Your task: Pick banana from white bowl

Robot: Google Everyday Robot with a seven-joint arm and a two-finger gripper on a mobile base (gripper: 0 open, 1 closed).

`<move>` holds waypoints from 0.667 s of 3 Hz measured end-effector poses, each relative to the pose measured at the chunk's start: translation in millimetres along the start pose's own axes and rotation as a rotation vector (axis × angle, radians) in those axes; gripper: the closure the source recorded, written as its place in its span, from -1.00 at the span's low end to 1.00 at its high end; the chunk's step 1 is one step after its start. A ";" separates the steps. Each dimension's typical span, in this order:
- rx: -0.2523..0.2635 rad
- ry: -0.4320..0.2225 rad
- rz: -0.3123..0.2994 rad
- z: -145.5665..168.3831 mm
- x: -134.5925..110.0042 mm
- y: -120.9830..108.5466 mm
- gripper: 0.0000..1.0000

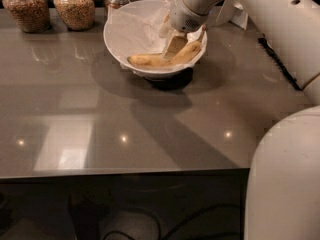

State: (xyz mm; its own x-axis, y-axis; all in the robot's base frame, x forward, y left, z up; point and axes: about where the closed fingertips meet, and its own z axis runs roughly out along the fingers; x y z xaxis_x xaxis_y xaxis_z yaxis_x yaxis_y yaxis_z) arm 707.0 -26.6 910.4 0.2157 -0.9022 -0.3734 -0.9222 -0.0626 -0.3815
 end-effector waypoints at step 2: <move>-0.010 0.032 0.026 23.0 24.1 -3.5 -0.22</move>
Offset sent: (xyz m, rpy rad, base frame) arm 0.0278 -0.0228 -0.0340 -0.0352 0.0081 -0.0566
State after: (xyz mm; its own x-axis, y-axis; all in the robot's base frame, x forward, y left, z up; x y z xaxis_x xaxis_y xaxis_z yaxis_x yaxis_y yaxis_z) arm 722.8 -38.3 883.3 0.1816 -0.9168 -0.3556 -0.9307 -0.0435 -0.3631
